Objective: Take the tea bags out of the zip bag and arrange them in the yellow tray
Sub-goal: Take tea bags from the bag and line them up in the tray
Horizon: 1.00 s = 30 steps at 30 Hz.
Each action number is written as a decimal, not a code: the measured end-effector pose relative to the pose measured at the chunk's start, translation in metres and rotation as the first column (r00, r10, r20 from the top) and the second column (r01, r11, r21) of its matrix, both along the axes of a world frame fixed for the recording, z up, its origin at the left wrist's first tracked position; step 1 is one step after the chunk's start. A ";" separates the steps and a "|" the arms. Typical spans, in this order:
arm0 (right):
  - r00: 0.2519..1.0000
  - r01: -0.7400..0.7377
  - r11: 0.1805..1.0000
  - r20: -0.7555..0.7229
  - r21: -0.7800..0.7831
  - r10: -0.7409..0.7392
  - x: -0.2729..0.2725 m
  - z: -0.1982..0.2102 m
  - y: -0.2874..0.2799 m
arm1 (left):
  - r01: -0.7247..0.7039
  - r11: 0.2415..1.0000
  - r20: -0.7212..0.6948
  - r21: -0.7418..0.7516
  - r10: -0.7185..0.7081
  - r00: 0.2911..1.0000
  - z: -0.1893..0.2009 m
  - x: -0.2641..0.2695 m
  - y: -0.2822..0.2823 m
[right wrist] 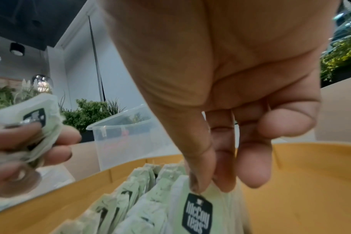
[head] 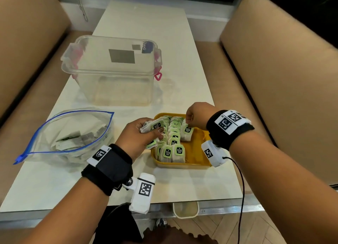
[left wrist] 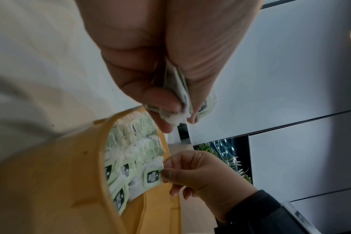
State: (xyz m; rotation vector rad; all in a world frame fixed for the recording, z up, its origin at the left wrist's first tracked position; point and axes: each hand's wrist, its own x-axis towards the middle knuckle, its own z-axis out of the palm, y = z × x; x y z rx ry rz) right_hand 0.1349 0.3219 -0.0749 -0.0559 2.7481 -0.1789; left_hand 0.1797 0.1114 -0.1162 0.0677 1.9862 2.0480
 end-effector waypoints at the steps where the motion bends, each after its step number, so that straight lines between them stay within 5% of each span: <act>1: 1.000 -0.006 1.000 0.001 0.006 0.006 0.000 0.000 -0.001 | 0.002 1.000 -0.007 -0.005 -0.002 1.000 0.000 0.000 -0.001; 8: 0.996 -0.010 1.000 -0.091 0.011 0.011 0.002 0.007 0.001 | 0.037 0.999 -0.015 -0.017 -0.037 0.999 -0.001 0.000 0.000; 11: 0.973 -0.053 0.984 -0.232 -0.170 0.012 0.016 0.024 -0.005 | 0.047 0.999 -0.008 -0.011 -0.047 0.999 -0.002 0.000 0.003; 14: 0.966 -0.141 0.884 -0.258 -0.445 0.024 0.038 0.047 -0.020 | 0.056 0.998 -0.003 0.009 -0.056 0.998 0.000 0.001 0.008; 24: 0.978 -0.023 0.749 -0.171 -0.662 -0.121 0.050 0.044 -0.027 | 0.082 0.994 -0.051 0.072 -0.079 0.996 0.008 0.007 0.011; 30: 0.956 -0.124 0.899 -0.292 -0.420 -0.005 0.045 0.065 -0.019 | 0.052 0.998 -0.105 0.031 -0.049 0.993 0.006 0.009 0.005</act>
